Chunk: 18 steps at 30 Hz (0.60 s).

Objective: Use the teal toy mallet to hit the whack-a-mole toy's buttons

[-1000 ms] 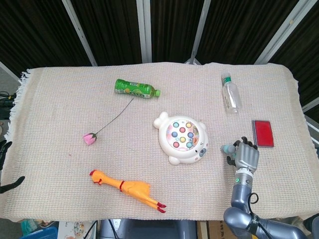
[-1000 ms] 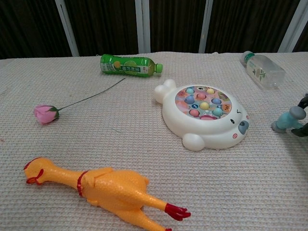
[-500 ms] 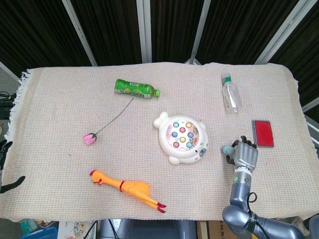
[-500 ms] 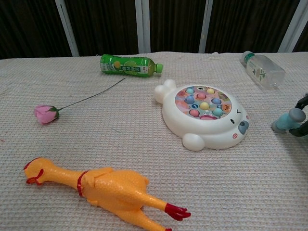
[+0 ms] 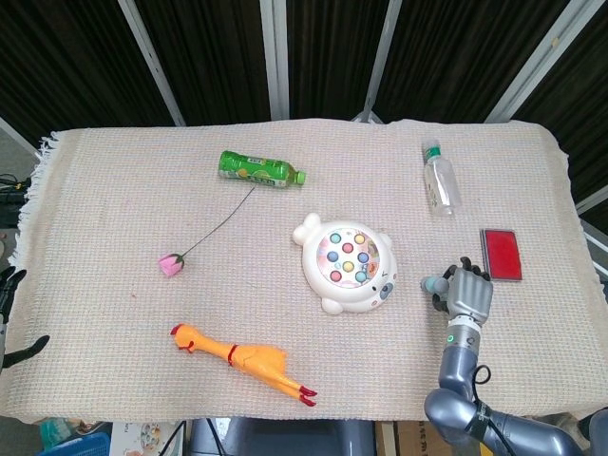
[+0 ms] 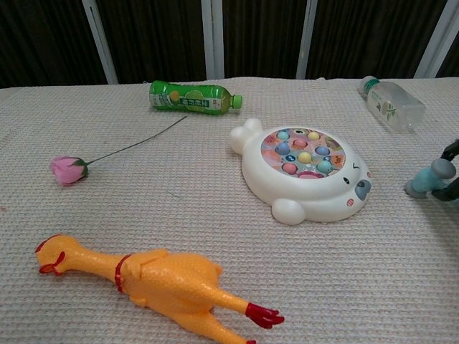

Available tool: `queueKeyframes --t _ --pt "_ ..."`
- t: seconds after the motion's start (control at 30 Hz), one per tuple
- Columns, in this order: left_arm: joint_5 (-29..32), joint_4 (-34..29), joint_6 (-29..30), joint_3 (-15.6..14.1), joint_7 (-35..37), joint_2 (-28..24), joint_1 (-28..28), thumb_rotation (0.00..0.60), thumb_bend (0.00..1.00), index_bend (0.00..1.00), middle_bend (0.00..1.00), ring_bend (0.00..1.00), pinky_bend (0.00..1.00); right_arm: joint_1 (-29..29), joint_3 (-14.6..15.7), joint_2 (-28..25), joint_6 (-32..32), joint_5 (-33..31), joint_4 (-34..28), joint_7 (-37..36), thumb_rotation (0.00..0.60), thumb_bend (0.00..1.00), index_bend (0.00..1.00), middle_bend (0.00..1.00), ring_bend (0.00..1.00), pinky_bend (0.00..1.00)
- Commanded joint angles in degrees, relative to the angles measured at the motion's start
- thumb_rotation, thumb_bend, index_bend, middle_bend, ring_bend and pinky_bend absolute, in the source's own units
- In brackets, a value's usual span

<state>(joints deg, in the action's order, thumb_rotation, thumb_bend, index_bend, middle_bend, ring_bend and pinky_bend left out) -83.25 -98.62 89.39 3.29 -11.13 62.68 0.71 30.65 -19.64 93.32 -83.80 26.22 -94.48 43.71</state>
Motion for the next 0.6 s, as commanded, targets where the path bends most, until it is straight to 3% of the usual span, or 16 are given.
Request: queueKeyframes --t 0.03,0.6 --pt "-0.1 0.0 -0.1 -0.1 -0.2 0.0 0.1 0.6 0.0 0.12 0.04 0.0 0.0 0.0 0.0 -0.1 0.0 0.0 -0.1 0.2 0.6 0.33 0.49 0.16 0.17 0.17" --pt "0.2 -0.3 -0.3 0.0 -1.0 0.2 0.3 0.6 0.0 0.12 0.04 0.0 0.0 0.3 -0.2 0.3 1.0 -0.5 1.1 0.4 0.6 0.35 0.54 0.16 0.17 0.17"
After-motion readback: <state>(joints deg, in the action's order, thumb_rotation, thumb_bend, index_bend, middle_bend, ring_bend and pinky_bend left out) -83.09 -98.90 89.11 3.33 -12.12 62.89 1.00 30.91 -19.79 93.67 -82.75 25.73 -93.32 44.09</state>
